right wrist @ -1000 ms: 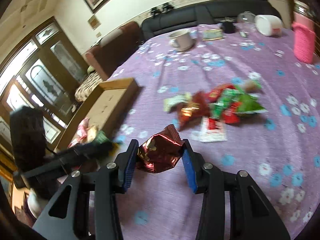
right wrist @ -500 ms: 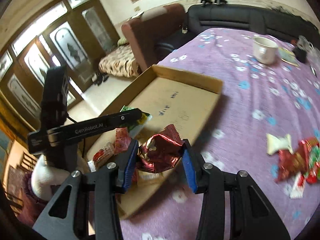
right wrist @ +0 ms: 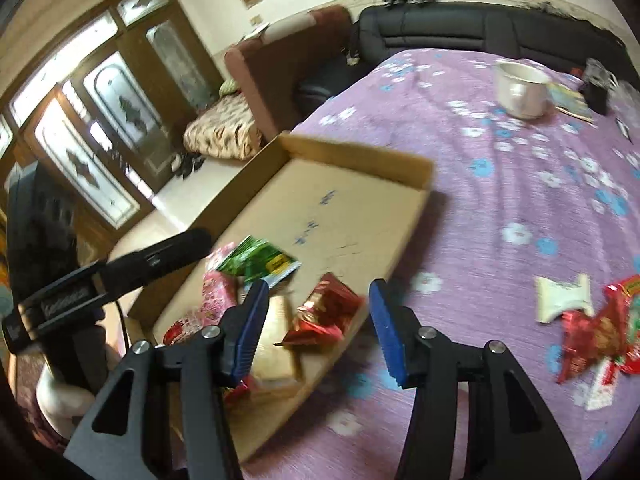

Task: Organize snacks
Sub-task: 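Carry both packets into the cardboard box and open both tools, then grasp the white wrapped biscuit with the left tool while the right tool grasps a red-gold packet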

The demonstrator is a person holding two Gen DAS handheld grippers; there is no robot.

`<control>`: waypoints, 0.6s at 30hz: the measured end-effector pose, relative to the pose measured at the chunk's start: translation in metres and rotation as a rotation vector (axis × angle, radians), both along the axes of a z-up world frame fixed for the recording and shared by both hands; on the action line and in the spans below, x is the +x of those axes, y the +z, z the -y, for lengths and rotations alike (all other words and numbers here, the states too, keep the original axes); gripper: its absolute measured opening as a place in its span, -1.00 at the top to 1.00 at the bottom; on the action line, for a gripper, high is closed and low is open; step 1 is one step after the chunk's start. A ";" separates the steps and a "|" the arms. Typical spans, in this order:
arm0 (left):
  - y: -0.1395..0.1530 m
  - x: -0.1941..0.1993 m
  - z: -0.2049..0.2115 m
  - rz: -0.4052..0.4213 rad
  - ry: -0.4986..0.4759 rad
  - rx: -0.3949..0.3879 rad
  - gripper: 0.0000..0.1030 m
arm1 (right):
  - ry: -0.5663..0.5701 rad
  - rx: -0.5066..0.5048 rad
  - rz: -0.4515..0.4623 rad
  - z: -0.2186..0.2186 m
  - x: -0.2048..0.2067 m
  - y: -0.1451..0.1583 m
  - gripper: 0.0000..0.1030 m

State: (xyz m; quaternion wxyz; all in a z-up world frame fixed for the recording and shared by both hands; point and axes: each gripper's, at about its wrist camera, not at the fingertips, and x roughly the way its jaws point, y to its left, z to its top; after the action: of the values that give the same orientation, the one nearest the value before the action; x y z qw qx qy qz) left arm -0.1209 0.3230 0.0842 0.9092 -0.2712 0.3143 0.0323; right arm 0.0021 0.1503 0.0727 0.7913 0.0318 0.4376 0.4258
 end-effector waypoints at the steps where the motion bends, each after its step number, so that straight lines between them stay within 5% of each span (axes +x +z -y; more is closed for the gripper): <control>1: 0.003 -0.003 0.008 0.028 -0.023 -0.011 -0.39 | -0.032 0.003 0.013 0.015 0.004 0.002 -0.05; 5: 0.009 -0.011 0.037 0.117 -0.117 -0.071 -0.41 | -0.215 0.013 0.067 0.092 0.026 0.005 -0.15; 10: 0.000 -0.002 0.081 0.119 -0.255 -0.148 -0.43 | -0.367 -0.007 -0.055 0.163 0.053 -0.015 -0.15; 18: -0.021 0.008 0.110 0.006 -0.298 -0.131 -0.43 | -0.326 -0.086 -0.026 0.147 0.057 -0.032 -0.13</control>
State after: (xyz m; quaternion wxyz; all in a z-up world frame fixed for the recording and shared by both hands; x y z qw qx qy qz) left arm -0.1125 0.2133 0.0627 0.8852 -0.2803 0.3499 -0.1242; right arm 0.0589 0.0033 0.0405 0.8449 0.0739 0.4545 0.2721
